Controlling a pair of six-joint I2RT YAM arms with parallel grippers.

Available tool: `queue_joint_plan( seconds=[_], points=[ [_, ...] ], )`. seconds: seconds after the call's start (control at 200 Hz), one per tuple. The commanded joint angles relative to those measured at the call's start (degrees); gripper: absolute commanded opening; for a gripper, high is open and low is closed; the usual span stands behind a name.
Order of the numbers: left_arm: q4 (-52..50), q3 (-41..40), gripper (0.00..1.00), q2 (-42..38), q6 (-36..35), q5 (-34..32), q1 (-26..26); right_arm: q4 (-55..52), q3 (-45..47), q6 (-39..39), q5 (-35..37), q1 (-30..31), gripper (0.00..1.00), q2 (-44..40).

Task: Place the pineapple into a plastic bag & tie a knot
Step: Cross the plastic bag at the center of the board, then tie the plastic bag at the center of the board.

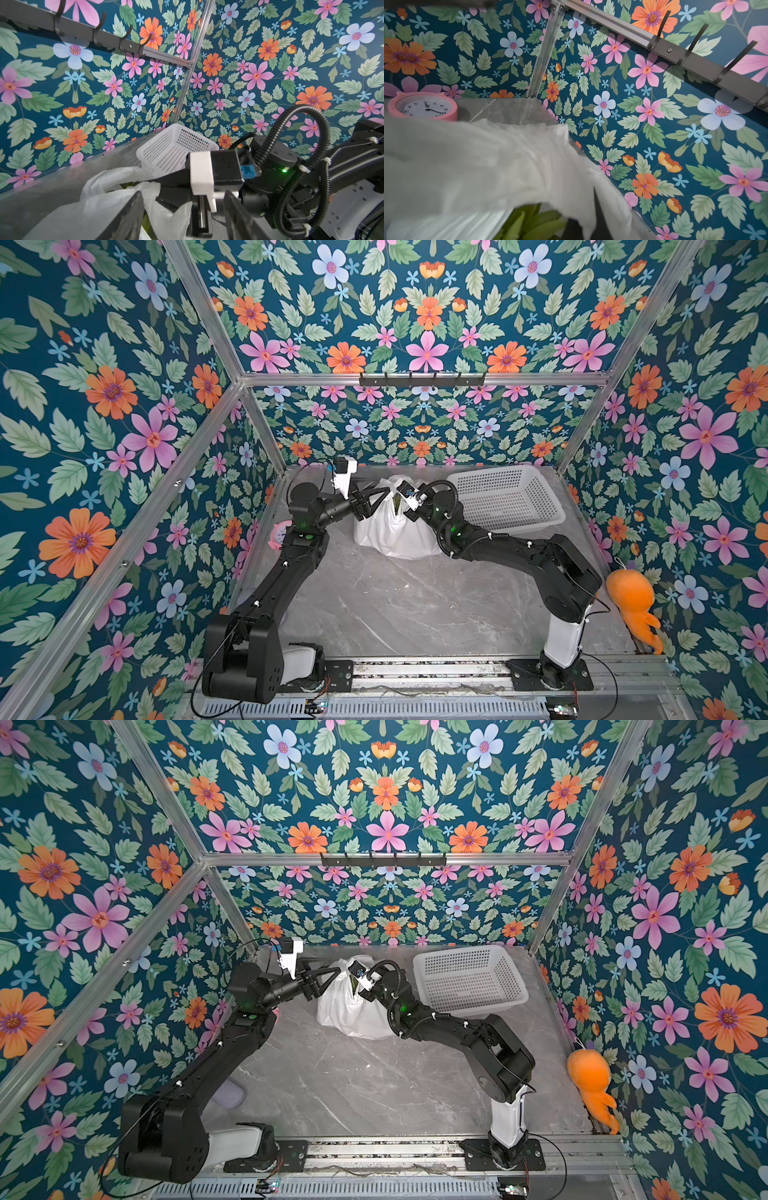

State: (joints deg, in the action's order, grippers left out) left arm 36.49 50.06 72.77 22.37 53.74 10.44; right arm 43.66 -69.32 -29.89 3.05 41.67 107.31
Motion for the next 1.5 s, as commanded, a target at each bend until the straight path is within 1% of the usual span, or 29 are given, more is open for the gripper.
queue_joint_plan(
  seconds=[0.0, 0.04, 0.085, 0.16, 0.205, 0.305, 0.375, 0.44, 0.53, 0.575, 0.625, 0.685, 0.735, 0.835, 0.9, 0.98, 1.075, 1.15, 1.245, 1.345, 1.43, 1.495],
  points=[
    [3.96, -1.61, 0.63, -1.74, 1.73, -1.67, -1.63, 5.57, 0.39, -1.05, -0.38, -0.09, 0.00, -0.44],
    [5.73, -2.78, 0.63, -2.16, 3.12, -3.69, -2.27, 6.61, 0.37, -0.35, -0.07, -0.08, 0.00, -0.42],
    [5.75, -3.60, 0.64, -2.46, 4.34, -7.98, -2.98, 7.43, 0.20, 0.04, -0.03, -0.01, 0.00, -0.22],
    [-0.09, -2.01, 0.66, -1.40, 5.28, -17.04, -3.58, 8.63, -0.26, 0.82, 0.07, -0.09, 0.00, -0.04],
    [-3.52, 0.42, 0.67, 0.82, 5.49, -19.69, -3.58, 9.11, -0.45, 1.41, -0.25, -0.07, 0.00, 0.08],
    [-9.08, 7.54, 0.68, 8.25, 5.17, -16.25, -3.49, 9.53, -0.90, 1.89, -1.94, -0.10, 0.00, 0.21],
    [-9.60, 11.38, 0.69, 13.47, 5.66, -11.82, -3.41, 10.30, -0.67, 3.22, -4.07, -0.41, 0.00, 0.06],
    [-10.25, 13.94, 0.71, 17.33, 5.58, -10.05, -3.25, 9.83, -0.51, 4.86, -6.67, -0.80, 0.00, -0.22],
    [-13.77, 17.55, 0.74, 21.53, 3.20, -7.55, -3.17, 10.30, -0.38, 6.21, -8.99, -1.34, 0.00, -0.42],
    [-14.38, 18.57, 0.74, 23.37, 1.07, -4.11, -2.98, 10.33, -0.46, 7.10, -9.95, -1.57, 0.00, -0.46],
    [-14.89, 18.71, 0.73, 24.60, -0.66, -2.33, -2.43, 9.98, -0.70, 8.04, -11.19, -2.00, 0.00, -0.59],
    [-15.30, 18.39, 0.72, 25.43, -3.98, 1.91, -1.48, 9.43, -1.15, 8.96, -12.14, -2.48, 0.00, -0.60],
    [-16.76, 17.86, 0.71, 25.57, -6.82, 2.53, -0.47, 9.29, -1.41, 9.41, -12.69, -2.72, 0.00, -0.61],
    [-22.91, 17.51, 0.68, 25.41, -15.00, 4.46, 1.67, 8.89, -1.82, 9.98, -13.41, -3.15, 0.00, -0.69],
    [-22.99, 16.14, 0.66, 24.61, -17.74, 7.36, 2.86, 8.58, -1.89, 10.48, -13.76, -3.43, 0.00, -0.85],
    [-18.54, 13.09, 0.66, 22.73, -16.90, 8.93, 3.43, 7.93, -1.46, 11.53, -15.22, -4.04, 0.00, -1.32],
    [-10.77, 9.37, 0.66, 20.25, -12.88, 9.84, 3.53, 7.46, -0.37, 12.84, -16.59, -4.76, 0.00, -2.15],
    [-6.85, 6.95, 0.67, 18.66, -11.10, 9.99, 4.04, 6.50, 0.23, 14.16, -18.65, -5.32, 0.00, -2.86],
    [-4.22, 4.90, 0.67, 17.63, -10.20, 8.01, 5.15, 2.87, -0.12, 16.24, -22.88, -5.77, 0.00, -3.64],
    [0.62, 2.96, 0.67, 17.64, -7.19, 6.12, 5.89, 0.05, -0.90, 19.03, -27.06, -5.83, 0.00, -3.79],
    [4.97, 1.18, 0.67, 17.34, -4.90, 4.82, 5.92, -1.39, -1.68, 21.01, -29.46, -5.87, 0.00, -3.63],
    [5.52, 0.26, 0.66, 16.60, -4.79, 3.55, 5.49, -1.45, -1.62, 22.04, -30.37, -5.82, 0.00, -3.67]
  ],
)
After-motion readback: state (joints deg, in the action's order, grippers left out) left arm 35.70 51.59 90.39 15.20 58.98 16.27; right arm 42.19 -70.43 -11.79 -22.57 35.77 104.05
